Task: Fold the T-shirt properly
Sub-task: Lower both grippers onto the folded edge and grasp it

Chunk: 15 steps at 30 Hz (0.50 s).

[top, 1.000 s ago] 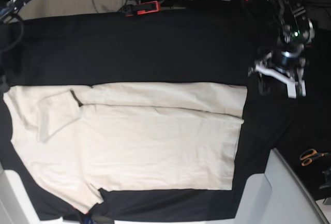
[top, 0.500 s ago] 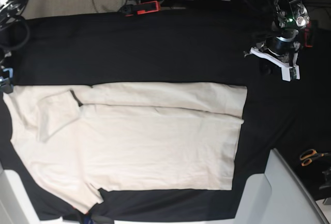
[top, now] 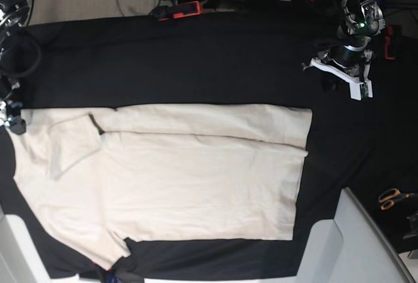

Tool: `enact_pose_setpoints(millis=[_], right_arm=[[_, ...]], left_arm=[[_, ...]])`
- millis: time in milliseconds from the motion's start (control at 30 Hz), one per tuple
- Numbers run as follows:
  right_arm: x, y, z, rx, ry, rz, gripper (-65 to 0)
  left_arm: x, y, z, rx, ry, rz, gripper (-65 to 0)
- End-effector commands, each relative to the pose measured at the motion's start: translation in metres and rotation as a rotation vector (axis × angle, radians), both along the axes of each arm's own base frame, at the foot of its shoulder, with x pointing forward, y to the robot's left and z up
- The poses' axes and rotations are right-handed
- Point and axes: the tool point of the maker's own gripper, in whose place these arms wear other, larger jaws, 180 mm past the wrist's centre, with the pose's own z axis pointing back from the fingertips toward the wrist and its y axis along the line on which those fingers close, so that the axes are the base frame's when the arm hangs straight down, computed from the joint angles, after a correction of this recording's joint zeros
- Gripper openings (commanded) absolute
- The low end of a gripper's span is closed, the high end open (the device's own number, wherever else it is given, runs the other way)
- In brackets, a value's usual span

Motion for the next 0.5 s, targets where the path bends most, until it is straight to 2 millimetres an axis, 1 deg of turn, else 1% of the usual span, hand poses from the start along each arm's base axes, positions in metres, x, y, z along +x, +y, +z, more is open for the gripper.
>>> enact_pose_setpoints(millis=[0, 33, 67, 133, 167, 200, 233, 267, 300, 333, 400, 467], right_arm=[[0.011, -0.015, 0.017, -0.034, -0.046, -0.012, -29.3], [0.012, -0.015, 0.018, -0.034, -0.048, -0.012, -33.3], [0.012, -0.015, 0.018, -0.034, -0.047, -0.01, -39.5], [0.012, -0.015, 0.018, -0.034, -0.047, -0.01, -54.2], [0.012, -0.015, 0.018, -0.034, -0.047, -0.01, -60.6], [0.012, -0.015, 0.018, -0.034, -0.047, -0.01, -65.0], [0.012, -0.015, 0.018, -0.033, -0.046, -0.009, -65.0], [0.012, -0.015, 0.018, -0.033, -0.046, -0.009, -63.2], [0.012, -0.015, 0.018, -0.033, -0.046, -0.009, -63.5], [0.012, -0.015, 0.017, -0.033, -0.045, -0.01, -64.4], [0.012, -0.015, 0.017, -0.033, -0.045, -0.01, -64.7], [0.011, -0.014, 0.017, -0.033, -0.044, -0.008, -64.5]], left_arm=[[0.005, 0.004, 0.009, 0.009, -0.04, -0.001, -60.9], [0.005, 0.004, 0.009, 0.009, -0.04, -0.001, -60.7], [0.006, 0.004, 0.01, 0.009, -0.041, -0.001, -60.6], [0.006, 0.004, 0.009, 0.008, -0.04, 0.0, -59.7], [0.006, 0.004, 0.007, 0.003, -0.036, 0.003, -57.9], [0.01, 0.004, 0.005, -0.003, -0.037, 0.006, -55.0], [0.011, 0.005, 0.002, -0.011, -0.034, 0.017, -51.5], [0.012, 0.003, -0.003, -0.027, -0.026, 0.027, -47.4], [0.012, 0.001, -0.01, -0.043, -0.015, 0.034, -42.8], [0.013, -0.001, -0.014, -0.057, -0.008, 0.039, -39.5], [0.016, -0.006, -0.02, -0.079, -0.002, 0.046, -35.2], [0.02, -0.017, -0.025, -0.152, -0.016, 0.075, -34.9]])
